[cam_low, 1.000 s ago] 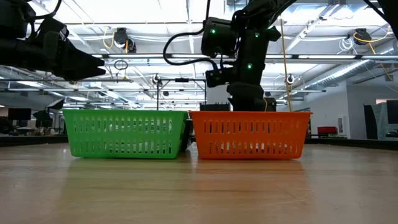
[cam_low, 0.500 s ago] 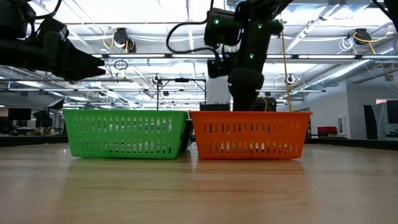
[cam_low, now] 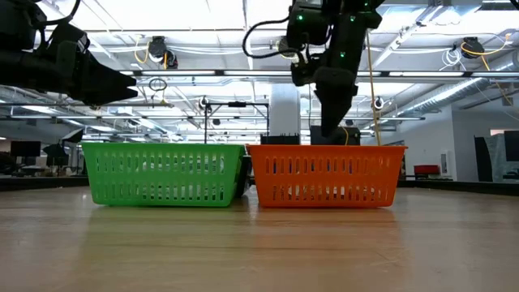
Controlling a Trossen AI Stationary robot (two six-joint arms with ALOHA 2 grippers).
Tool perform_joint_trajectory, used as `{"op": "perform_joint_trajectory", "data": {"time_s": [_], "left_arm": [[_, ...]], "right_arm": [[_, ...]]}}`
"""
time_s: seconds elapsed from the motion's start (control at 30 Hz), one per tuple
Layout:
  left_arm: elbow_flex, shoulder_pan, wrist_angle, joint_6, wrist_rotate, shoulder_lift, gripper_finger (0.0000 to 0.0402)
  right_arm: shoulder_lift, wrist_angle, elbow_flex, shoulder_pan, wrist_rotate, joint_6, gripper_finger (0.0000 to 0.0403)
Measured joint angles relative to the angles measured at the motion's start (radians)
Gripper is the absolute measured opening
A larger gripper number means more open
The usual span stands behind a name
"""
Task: Pick & Place First Aid Supplies
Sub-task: Put the alcohol pad into the blue bin
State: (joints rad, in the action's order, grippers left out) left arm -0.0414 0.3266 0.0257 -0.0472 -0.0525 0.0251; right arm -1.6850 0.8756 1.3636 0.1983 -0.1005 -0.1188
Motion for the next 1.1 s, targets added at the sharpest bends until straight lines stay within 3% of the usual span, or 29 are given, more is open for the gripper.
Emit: {"op": "perform_joint_trajectory", "data": {"time_s": [0.33,0.6,0.9,1.1], "left_arm": [[0.0,0.0,0.0,0.0,0.0,0.0,0.0365],[0.0,0.0,0.0,0.0,0.0,0.0,0.0365],[0.0,0.0,0.0,0.0,0.0,0.0,0.0365],[0.0,0.0,0.0,0.0,0.0,0.0,0.0365]], "right_arm": [[-0.001,0.006,0.0,0.081,-0.008,-0.06,0.0208],[-0.001,-0.008,0.0,0.199,-0.096,-0.109,0.0207],[-0.001,-0.05,0.0,0.334,-0.097,-0.13,0.0208],[-0.059,-0.052,-0.001,0.359,-0.08,-0.131,0.0208]]}}
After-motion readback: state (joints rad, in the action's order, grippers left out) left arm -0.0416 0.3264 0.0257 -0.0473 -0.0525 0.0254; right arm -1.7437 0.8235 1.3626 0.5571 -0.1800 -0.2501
